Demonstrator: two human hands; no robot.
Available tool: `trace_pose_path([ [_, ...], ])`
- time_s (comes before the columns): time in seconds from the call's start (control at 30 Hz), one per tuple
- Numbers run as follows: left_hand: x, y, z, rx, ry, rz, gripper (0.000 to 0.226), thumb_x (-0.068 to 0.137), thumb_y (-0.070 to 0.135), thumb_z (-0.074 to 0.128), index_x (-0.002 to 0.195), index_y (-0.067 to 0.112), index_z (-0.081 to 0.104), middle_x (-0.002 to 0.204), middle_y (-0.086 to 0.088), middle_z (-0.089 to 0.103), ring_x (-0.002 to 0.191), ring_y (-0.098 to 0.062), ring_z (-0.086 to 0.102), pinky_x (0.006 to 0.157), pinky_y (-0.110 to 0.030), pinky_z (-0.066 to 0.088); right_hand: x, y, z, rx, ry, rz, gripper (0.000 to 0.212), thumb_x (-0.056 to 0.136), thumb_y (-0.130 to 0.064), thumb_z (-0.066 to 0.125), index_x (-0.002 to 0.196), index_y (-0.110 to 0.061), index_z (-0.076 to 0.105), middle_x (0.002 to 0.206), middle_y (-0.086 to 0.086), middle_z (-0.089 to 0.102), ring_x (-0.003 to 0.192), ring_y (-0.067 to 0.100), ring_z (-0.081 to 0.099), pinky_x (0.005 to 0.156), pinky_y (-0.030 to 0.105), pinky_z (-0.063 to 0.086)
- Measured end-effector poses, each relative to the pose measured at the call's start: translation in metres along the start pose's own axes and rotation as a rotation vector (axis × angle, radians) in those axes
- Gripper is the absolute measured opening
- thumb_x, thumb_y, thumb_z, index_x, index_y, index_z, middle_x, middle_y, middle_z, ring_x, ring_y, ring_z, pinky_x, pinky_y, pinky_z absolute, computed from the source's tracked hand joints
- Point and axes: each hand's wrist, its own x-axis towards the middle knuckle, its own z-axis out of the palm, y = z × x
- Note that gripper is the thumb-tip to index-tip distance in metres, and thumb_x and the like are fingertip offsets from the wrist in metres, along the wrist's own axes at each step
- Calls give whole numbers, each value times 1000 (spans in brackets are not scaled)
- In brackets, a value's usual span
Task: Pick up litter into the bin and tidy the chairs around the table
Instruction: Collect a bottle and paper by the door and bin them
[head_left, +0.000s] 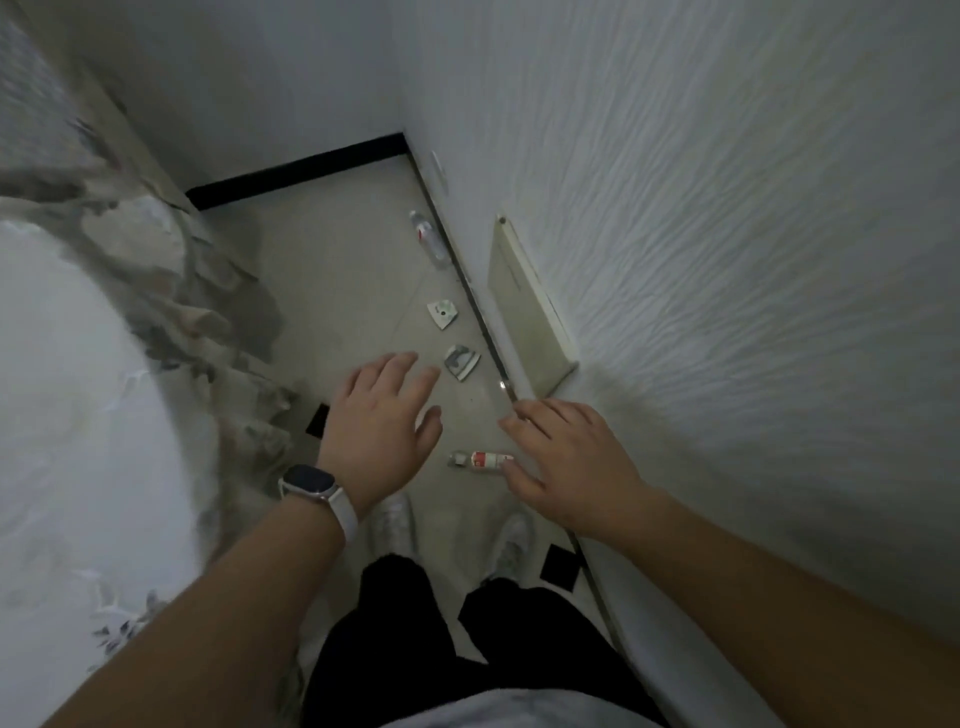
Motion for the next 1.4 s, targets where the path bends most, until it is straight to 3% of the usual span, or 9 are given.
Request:
trace_pose_path([
  [0.2,63,-46,110,-72,-78,105,47,86,39,50,124,13,63,125,-15,62,109,-36,61,91,-45,46,49,34,84,36,-30,127,39,84,-37,60,114,-14,65,120,7,63,103,25,58,83,37,44],
  [0.4,94,-91,246,-92,-116,121,53,90,40,48,134,13,57,136,-18,56,118,-39,55,96,-49,44,68,89,212,117,-112,309,48,88,-47,47,117,-13,64,121,7,62,106,26,57,85,39,47],
  [0.53,110,-116,349,-106,-153,103,53,89,40,50,134,13,58,137,-19,55,121,-40,54,97,-51,42,79,121,304,111,-186,323,46,87,-45,46,117,-14,63,119,5,62,103,25,58,81,37,46],
  [0.77,142,-163,528,-143,-213,94,58,88,43,50,135,11,57,137,-23,54,120,-44,53,94,-55,46,105,182,452,189,-279,449,57,88,-49,51,133,-14,50,129,7,54,115,27,49,95,40,41],
  [0.9,161,-192,619,-177,-227,115,61,89,46,48,138,10,54,137,-25,53,118,-46,53,93,-55,47,125,216,525,139,-381,379,57,91,-48,52,140,-20,41,138,2,46,123,21,44,101,37,37],
  [1.13,201,-216,719,-190,-248,152,60,88,46,50,136,11,55,137,-23,52,116,-45,54,91,-52,47,142,249,599,69,-538,207,65,90,-54,52,144,-22,36,140,1,43,124,20,43,103,38,38],
  [1.27,231,-219,749,-242,-179,24,61,90,48,53,139,13,49,141,-20,47,119,-42,50,93,-49,44,146,249,636,94,-635,155,82,78,-68,47,145,-23,32,145,2,39,128,23,41,107,40,36],
  [1.4,259,-215,764,-308,-202,-145,79,91,60,54,151,15,32,150,-15,39,132,-37,43,104,-48,38,141,243,659,78,-725,112,86,82,-66,53,150,-26,19,150,0,29,133,21,33,108,35,28],
])
